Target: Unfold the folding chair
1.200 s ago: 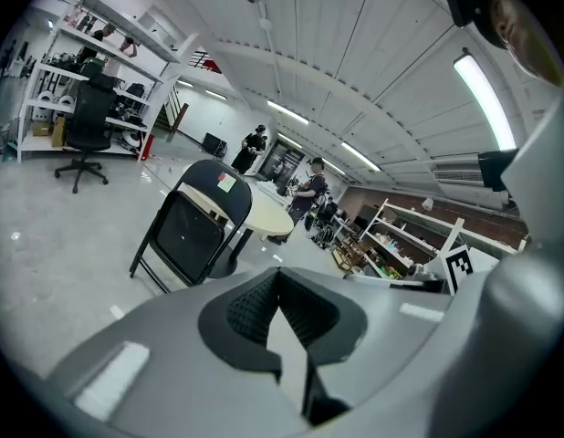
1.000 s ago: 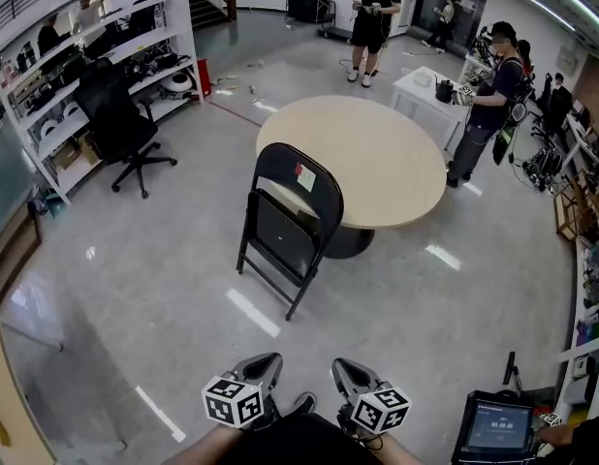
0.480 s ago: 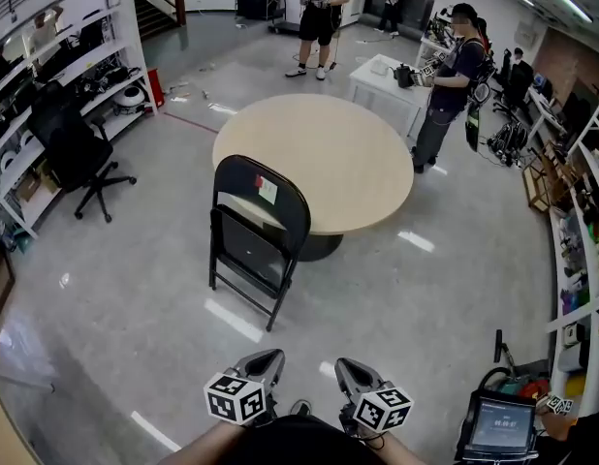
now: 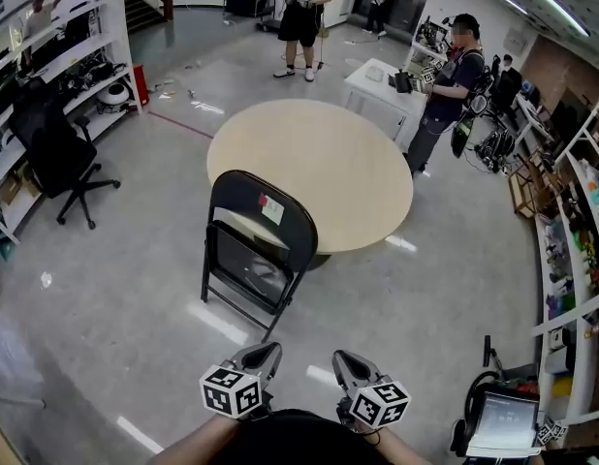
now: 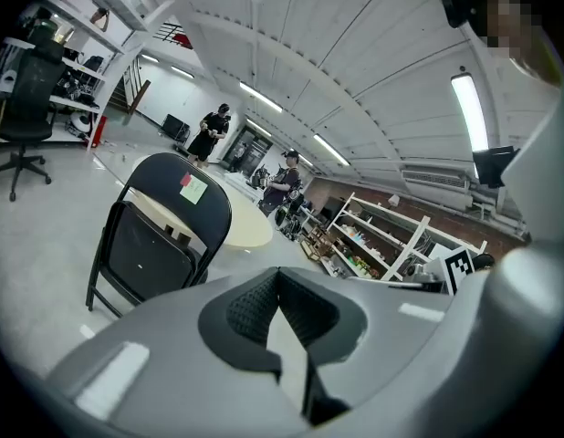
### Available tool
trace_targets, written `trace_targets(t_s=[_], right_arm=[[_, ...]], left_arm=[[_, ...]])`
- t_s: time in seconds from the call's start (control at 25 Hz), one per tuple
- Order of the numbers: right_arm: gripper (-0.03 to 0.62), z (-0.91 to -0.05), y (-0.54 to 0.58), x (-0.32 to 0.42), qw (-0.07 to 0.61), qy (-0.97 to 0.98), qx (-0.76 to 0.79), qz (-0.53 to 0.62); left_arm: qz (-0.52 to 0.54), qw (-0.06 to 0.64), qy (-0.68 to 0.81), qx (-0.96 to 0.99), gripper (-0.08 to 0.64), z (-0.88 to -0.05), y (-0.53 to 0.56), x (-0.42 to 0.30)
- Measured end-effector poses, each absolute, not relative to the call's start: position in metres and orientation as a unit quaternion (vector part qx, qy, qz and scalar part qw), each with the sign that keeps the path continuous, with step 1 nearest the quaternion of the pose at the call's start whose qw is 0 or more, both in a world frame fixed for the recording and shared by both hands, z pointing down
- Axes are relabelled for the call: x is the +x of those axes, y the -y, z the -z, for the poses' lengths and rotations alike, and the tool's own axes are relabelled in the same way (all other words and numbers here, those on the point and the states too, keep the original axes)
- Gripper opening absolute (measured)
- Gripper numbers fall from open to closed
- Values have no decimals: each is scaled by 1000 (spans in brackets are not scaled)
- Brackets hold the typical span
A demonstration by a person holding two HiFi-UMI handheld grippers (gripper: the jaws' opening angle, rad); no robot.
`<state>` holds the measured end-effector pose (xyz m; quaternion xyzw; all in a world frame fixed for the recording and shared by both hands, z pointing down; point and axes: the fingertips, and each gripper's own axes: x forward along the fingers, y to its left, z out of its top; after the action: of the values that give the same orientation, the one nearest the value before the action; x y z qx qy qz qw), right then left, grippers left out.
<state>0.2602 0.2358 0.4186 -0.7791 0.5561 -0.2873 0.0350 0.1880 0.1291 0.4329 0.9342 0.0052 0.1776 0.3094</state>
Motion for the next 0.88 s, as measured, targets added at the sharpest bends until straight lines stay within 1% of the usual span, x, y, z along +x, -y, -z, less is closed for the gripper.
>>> trace_targets(t_s=[0.24,0.64,0.88], right_arm=[[8,-417,-195,258,19,-554,-782,286],[8,-424,-146,241,-14,-569,-769,293],[8,-431,-132,236,-13,-580,-757,300]], left_arm=[[-167,318,-12,933,11,-434,-88,187],[-165,346,23,923,11,-461,-33,153],[-168,350,33,921,12,-466,-24,148]])
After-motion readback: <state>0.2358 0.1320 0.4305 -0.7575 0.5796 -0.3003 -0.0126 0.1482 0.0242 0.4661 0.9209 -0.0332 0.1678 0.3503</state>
